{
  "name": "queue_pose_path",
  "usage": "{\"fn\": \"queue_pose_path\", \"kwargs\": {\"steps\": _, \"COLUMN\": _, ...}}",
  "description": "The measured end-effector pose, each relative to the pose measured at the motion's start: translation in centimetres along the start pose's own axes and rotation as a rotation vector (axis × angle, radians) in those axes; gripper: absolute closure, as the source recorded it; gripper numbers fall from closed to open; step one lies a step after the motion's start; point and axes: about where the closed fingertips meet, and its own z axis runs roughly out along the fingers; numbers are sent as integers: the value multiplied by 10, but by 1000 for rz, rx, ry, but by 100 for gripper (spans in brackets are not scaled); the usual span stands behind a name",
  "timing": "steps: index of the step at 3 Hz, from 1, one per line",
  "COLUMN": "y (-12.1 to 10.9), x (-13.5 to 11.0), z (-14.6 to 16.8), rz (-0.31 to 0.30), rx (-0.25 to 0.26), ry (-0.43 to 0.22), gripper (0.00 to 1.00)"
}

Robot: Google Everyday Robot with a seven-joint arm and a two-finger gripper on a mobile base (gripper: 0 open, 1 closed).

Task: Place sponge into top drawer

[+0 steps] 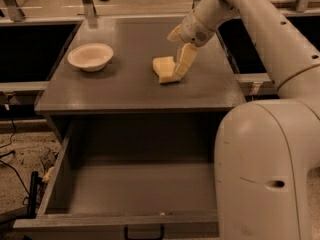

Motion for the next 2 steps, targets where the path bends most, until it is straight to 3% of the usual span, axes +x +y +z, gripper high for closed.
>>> {"fn": "queue_pose_path", "kwargs": {"steps": 2, "y": -4, "x": -1, "z": 24, "rz": 5, "rx": -27, "ry": -43, "gripper": 0}}
